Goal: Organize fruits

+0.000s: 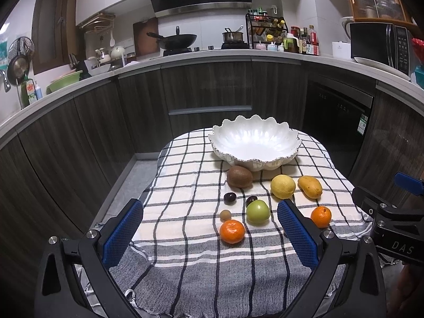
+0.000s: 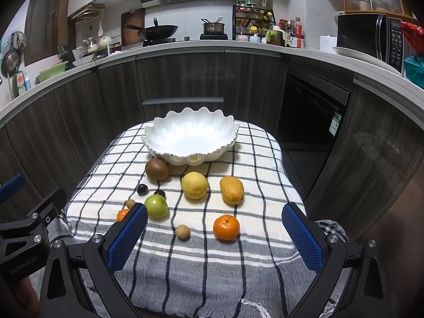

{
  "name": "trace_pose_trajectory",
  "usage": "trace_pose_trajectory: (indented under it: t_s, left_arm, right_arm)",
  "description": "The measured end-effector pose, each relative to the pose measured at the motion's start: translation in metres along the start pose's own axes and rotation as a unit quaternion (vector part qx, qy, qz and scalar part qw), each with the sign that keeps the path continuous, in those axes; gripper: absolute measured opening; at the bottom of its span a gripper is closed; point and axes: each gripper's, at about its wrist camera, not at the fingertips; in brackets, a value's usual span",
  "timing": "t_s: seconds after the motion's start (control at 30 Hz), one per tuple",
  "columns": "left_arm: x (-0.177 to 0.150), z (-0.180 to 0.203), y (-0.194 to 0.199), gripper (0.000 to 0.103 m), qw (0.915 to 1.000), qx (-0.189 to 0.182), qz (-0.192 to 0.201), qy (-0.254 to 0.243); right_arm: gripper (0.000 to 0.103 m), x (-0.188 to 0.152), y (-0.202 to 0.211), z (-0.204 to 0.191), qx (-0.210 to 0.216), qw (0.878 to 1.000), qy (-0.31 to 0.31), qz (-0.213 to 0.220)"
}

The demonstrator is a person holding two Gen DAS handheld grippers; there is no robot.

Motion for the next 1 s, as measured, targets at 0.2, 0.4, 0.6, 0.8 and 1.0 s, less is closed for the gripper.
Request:
trace_pose_trajectory:
  t_s: [0.2,0.4,0.6,0.8,1.0]
  left_arm:
    - [-0.0002,0.002,-0.0014,0.103,1.0,0.002,0.0,-0.004]
    - [0.0001,0.0035,-0.0016,0.103,1.0,0.002,0.001,-0.005]
    - [0.0024,0.0029,-0.001,0.103,1.0,0.002,0.005,-0.008]
    - [0.003,0.0034,-0.0009,0.103,1.0,0.001,0.005,-0.008]
    - [0.003,0.0036,-0.0009,0.103,0.9999,0.001,0.005,-0.009]
  right_arm:
    - [0.102,0.0004,-0.0004,-0.0002,-0.002,1.0,-0.002,0.0]
    - [0.102,0.0009,-0.0004,0.001,-0.002,1.0,-0.002,-0.001]
    - [0.102,0.001,0.0003,0.0014,-0.002,1.0,-0.001,0.002]
    - [0.102,0.0016,0.0004,0.0018,-0.002,1.0,0.0,0.003]
    - [0.102,0.0015,0.0007,0.0019,-0.002,1.0,-0.001,0.003]
Point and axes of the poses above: each gripper's, at about its wrist camera, not at the fingertips, and y roughly against the way its jaws point, z to its right, x to its top, and after that the axes turned 12 degrees about y, right-handed
